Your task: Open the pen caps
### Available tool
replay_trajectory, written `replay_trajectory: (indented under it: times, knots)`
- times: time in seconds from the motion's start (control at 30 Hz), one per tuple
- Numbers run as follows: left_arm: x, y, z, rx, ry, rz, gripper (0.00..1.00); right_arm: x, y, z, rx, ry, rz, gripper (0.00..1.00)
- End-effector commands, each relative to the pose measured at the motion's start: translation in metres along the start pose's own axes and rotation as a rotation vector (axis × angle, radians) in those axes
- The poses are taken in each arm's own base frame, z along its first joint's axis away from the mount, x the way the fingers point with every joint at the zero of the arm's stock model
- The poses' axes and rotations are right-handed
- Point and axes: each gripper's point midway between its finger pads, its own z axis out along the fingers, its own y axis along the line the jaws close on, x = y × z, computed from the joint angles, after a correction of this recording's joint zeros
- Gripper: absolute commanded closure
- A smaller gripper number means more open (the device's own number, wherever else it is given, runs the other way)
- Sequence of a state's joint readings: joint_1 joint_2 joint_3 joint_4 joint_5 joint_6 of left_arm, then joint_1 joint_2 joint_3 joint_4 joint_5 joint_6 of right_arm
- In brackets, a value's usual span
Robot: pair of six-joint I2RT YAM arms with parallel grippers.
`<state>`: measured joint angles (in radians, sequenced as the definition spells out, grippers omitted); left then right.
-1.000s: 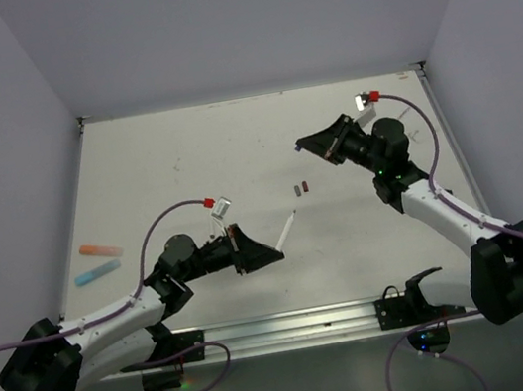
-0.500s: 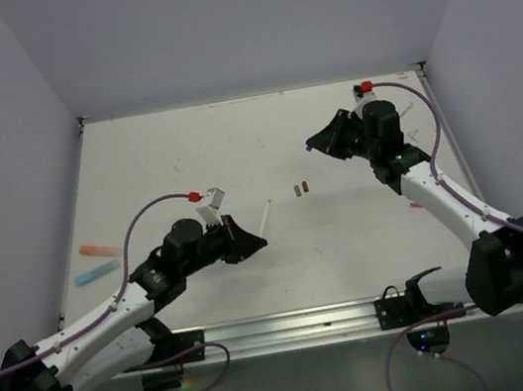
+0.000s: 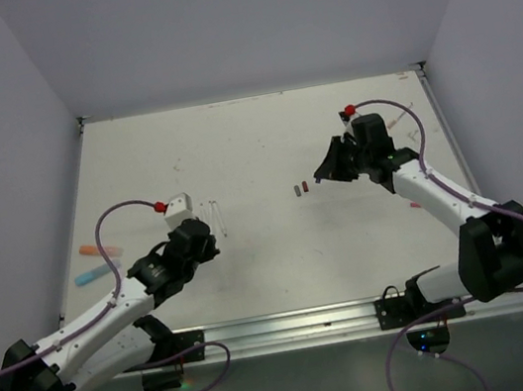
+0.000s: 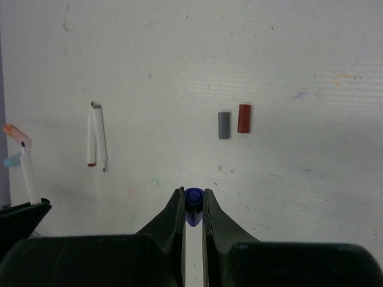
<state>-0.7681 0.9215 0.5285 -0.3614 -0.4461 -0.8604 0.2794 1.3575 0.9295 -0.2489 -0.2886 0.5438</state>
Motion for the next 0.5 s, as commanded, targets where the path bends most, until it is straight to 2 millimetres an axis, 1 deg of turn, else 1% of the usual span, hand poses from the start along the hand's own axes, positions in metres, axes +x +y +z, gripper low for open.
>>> replay_trajectory:
  times: [0.0,0.07,0.1,0.13,0.2,0.23,0.27,0.33,0.43,0.47]
  knots:
    - [-0.018,0.030,0.003,-0.132,-0.117,-0.036,1.00,0.013,-0.003,0.005,-0.021,0.039,-0.037,1.00]
    - [-0.015,0.036,0.008,-0.139,-0.103,-0.034,1.00,0.018,-0.009,0.009,-0.005,0.052,-0.035,1.00]
    - [-0.016,0.044,0.014,-0.160,-0.093,-0.025,1.00,0.018,-0.011,0.010,-0.002,0.051,-0.037,1.00]
    - [-0.019,0.043,0.018,-0.151,-0.097,-0.034,1.00,0.020,-0.012,0.011,0.002,0.058,-0.033,1.00]
    - [-0.014,0.046,0.027,-0.139,-0.052,-0.011,1.00,0.022,-0.016,0.014,0.014,0.066,-0.034,1.00]
    - [-0.021,0.046,0.032,-0.130,-0.065,-0.024,1.00,0.022,-0.017,0.015,0.019,0.066,-0.033,1.00]
    - [-0.016,0.042,0.039,-0.108,-0.023,0.006,1.00,0.022,-0.019,0.018,0.026,0.069,-0.034,1.00]
    - [-0.020,0.042,0.046,-0.110,-0.008,0.007,1.00,0.022,-0.022,0.019,0.034,0.076,-0.033,1.00]
    - [-0.018,0.036,0.058,-0.092,0.028,0.046,1.00,0.024,-0.025,0.022,0.033,0.093,-0.030,1.00]
    - [-0.014,0.037,0.063,-0.096,0.051,0.056,1.00,0.024,-0.025,0.023,0.031,0.094,-0.036,1.00]
